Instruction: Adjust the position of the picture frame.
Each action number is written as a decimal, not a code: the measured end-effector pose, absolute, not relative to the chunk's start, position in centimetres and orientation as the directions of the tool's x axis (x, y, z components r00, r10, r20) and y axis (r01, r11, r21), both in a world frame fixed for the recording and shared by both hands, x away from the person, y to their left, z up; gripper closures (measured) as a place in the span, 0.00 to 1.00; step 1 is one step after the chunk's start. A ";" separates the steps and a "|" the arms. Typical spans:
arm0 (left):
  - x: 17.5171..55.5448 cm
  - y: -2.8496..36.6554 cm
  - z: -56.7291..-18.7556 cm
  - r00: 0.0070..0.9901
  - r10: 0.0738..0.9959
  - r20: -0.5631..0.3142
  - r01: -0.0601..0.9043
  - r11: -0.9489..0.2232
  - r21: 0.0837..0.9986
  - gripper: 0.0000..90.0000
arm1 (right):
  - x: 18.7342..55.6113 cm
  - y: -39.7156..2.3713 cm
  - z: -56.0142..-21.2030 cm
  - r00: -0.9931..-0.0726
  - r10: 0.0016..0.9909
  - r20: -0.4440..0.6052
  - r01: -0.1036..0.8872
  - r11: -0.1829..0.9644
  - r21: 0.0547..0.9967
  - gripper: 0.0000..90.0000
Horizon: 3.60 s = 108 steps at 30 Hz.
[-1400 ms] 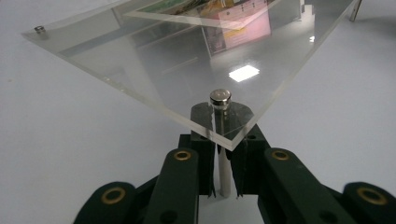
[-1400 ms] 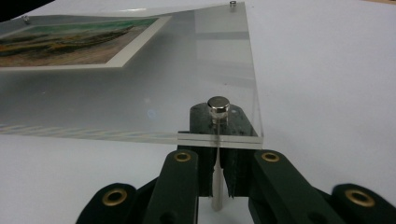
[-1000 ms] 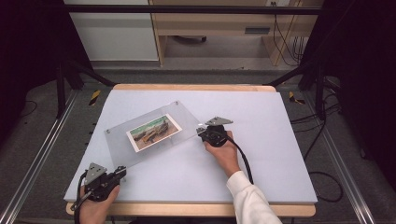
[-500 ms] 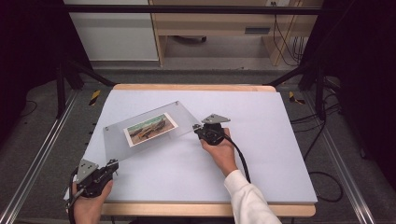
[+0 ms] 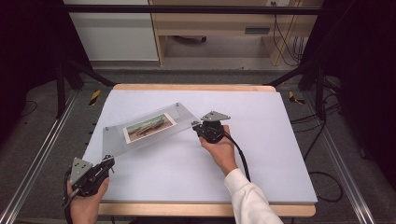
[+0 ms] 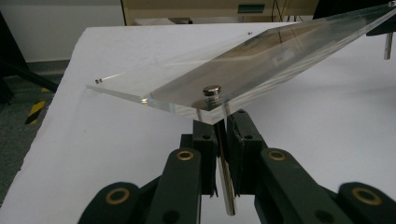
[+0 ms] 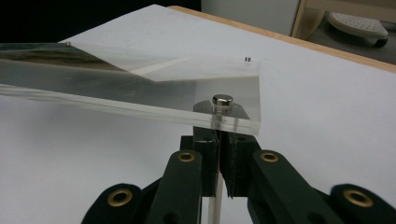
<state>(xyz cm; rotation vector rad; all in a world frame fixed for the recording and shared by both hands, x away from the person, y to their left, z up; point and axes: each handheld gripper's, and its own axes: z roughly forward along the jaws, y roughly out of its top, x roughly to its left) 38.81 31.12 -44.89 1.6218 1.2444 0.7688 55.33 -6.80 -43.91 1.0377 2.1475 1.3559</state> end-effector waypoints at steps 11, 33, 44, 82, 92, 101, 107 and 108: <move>38.8 30.8 -45.3 0.281 0.957 -0.073 0.416 -0.053 0.908 0.91 | 55.2 -7.0 -44.6 -0.646 0.760 0.067 0.396 0.259 0.881 0.95; 38.6 31.1 -45.5 0.268 0.952 -0.145 0.434 0.015 0.901 0.94 | 55.2 -7.2 -45.2 -0.641 0.761 0.100 0.417 0.236 0.878 0.88; 38.6 31.1 -45.4 0.275 0.954 -0.123 0.428 -0.006 0.904 0.93 | 55.1 -7.1 -45.2 -0.650 0.756 0.083 0.394 0.242 0.887 0.95; 43.3 23.4 -41.7 0.459 0.887 -0.055 0.262 -0.076 0.962 0.90 | 50.7 -17.4 -39.7 -0.492 0.870 0.044 0.348 0.150 0.926 0.94; 44.3 21.0 -42.0 0.509 0.859 -0.051 0.260 -0.097 0.961 0.90 | 49.1 -20.1 -40.3 -0.439 0.896 0.059 0.365 0.118 0.924 0.94; 44.8 19.5 -42.1 0.543 0.839 -0.039 0.253 -0.119 0.960 0.90 | 47.2 -21.8 -41.1 -0.388 0.919 0.066 0.377 0.093 0.922 0.94; 45.1 18.7 -42.0 0.560 0.828 -0.031 0.241 -0.128 0.962 0.90 | 46.2 -22.6 -41.6 -0.364 0.929 0.066 0.376 0.082 0.923 0.93; 45.2 18.6 -42.0 0.563 0.826 -0.030 0.241 -0.130 0.962 0.90 | 46.1 -22.7 -41.6 -0.359 0.931 0.068 0.376 0.078 0.923 0.93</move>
